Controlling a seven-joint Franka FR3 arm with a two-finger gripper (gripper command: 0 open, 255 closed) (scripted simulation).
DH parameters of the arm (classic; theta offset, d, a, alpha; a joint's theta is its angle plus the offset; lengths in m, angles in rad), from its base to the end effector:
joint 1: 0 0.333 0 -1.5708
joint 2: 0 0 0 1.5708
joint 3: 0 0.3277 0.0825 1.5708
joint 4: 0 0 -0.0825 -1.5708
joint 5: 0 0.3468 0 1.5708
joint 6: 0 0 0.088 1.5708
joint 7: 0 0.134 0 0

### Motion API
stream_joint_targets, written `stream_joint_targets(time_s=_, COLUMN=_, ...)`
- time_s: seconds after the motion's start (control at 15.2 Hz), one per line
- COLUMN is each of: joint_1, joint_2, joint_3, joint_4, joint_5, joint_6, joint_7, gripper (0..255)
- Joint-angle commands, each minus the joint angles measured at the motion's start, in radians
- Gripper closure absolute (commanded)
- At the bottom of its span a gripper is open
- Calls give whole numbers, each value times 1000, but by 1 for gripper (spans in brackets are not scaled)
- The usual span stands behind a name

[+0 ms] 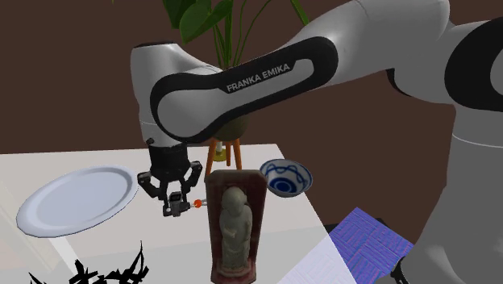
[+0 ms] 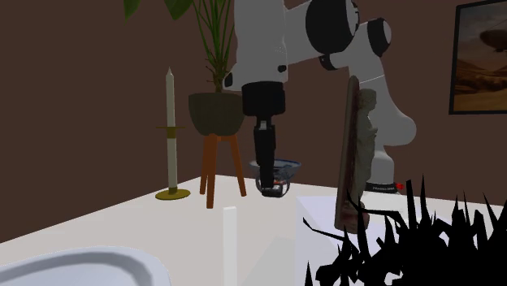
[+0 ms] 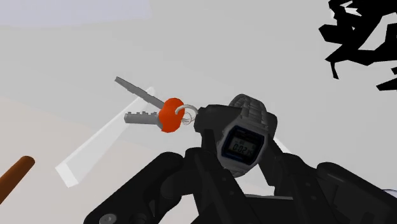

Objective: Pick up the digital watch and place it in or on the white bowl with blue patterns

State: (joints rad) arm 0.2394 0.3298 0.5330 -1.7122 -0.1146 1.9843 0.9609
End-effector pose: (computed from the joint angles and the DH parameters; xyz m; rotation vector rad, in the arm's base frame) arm 0.4618 0.3959 0.4175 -3.0982 0.2555 0.0820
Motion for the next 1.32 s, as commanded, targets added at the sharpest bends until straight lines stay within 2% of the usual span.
stream_joint_targets(time_s=0.0, joint_1=-1, joint_2=-9, joint_3=2, joint_4=16, joint_5=6, joint_6=-25, joint_7=-3, gripper=255)
stream_joint_targets(time_s=0.79, joint_1=0, joint_2=-37, joint_3=11, joint_4=139, joint_5=23, joint_6=-172, joint_7=-9, gripper=255)
stream_joint_targets(time_s=1.25, joint_1=-134, joint_2=-288, joint_3=-25, joint_4=-142, joint_5=154, joint_6=-115, joint_7=-196, gripper=255)
